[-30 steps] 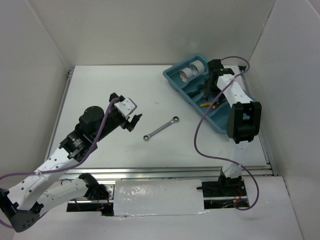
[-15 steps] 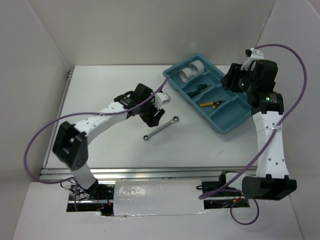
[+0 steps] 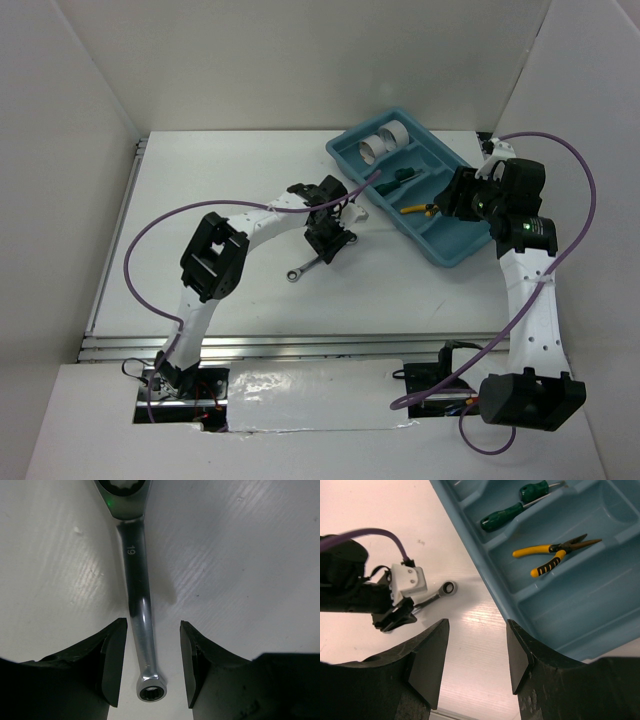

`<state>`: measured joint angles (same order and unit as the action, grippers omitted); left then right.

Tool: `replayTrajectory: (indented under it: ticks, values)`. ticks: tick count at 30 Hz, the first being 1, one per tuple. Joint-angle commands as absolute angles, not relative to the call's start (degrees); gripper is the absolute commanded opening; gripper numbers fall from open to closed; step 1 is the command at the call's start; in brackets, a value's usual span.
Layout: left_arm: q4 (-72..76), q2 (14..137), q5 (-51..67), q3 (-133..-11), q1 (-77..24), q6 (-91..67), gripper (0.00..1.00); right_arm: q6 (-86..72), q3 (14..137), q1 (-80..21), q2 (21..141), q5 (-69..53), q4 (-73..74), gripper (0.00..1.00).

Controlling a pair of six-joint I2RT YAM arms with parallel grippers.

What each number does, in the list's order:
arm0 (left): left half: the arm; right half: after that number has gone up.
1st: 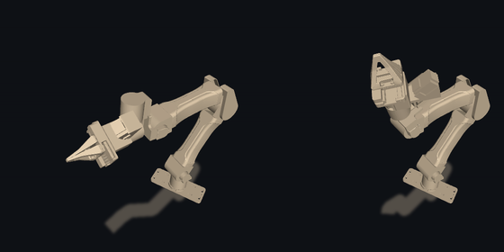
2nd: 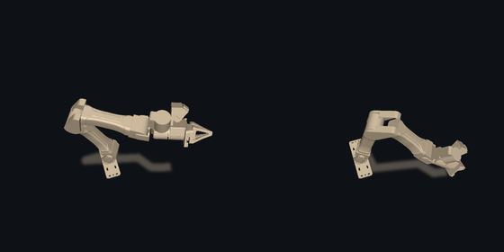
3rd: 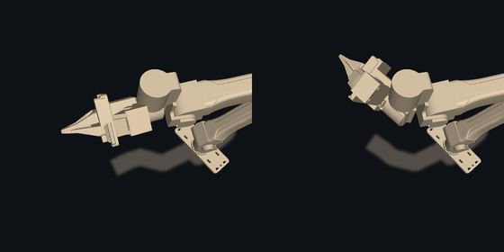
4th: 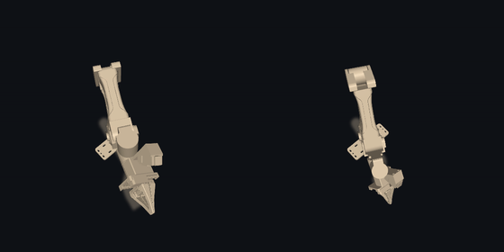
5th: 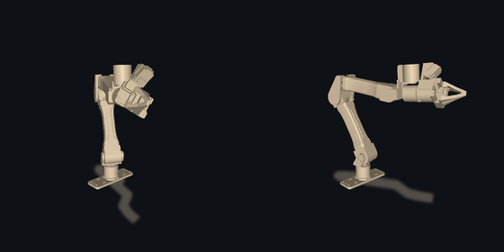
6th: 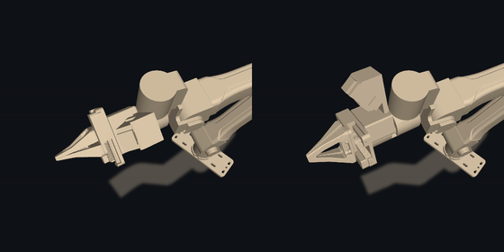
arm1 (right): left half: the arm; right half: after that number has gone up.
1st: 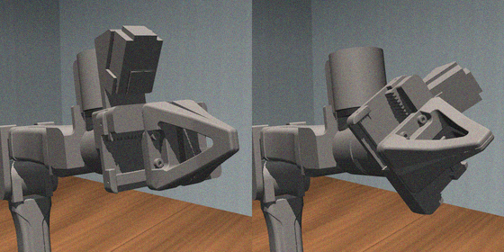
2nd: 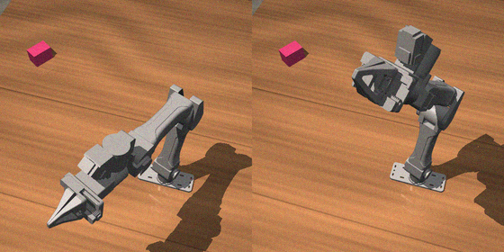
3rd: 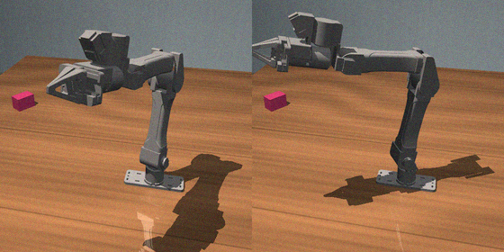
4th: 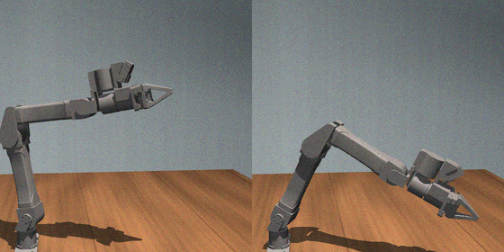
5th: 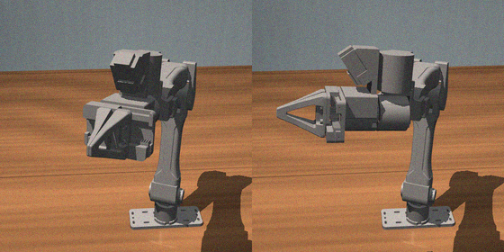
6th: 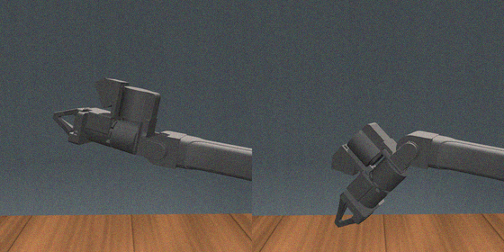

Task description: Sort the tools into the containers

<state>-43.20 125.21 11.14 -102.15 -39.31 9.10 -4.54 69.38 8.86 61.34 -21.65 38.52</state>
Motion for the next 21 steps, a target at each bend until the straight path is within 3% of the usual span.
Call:
replayTrajectory:
  ticks: [1, 10, 15, 19, 21]
  values:
    - [-46.5, 127.0, 7.8, -103.8, -40.0, 10.4, 0.57, -3.9, 68.1, 9.8, 59.2, -24.1, 37.2, 0.57]
    - [-48.5, 130.0, 5.4, -103.9, -39.9, 12.1, 0.49, -5.5, 64.7, 9.6, 57.4, -34.8, 36.1, 0.57]
    - [-48.8, 131.1, 5.5, -102.7, -39.7, 11.9, 0.32, -9.0, 59.9, 6.3, 55.7, -35.9, 32.0, 0.55]
    - [-48.3, 131.0, 5.1, -102.5, -39.6, 10.8, 0.08, -12.5, 56.8, 1.3, 55.8, -34.5, 28.0, 0.55]
    - [-47.5, 128.5, 7.3, -102.1, -38.8, 9.6, 0.02, -13.8, 56.4, -1.4, 56.4, -33.9, 27.2, 0.55]
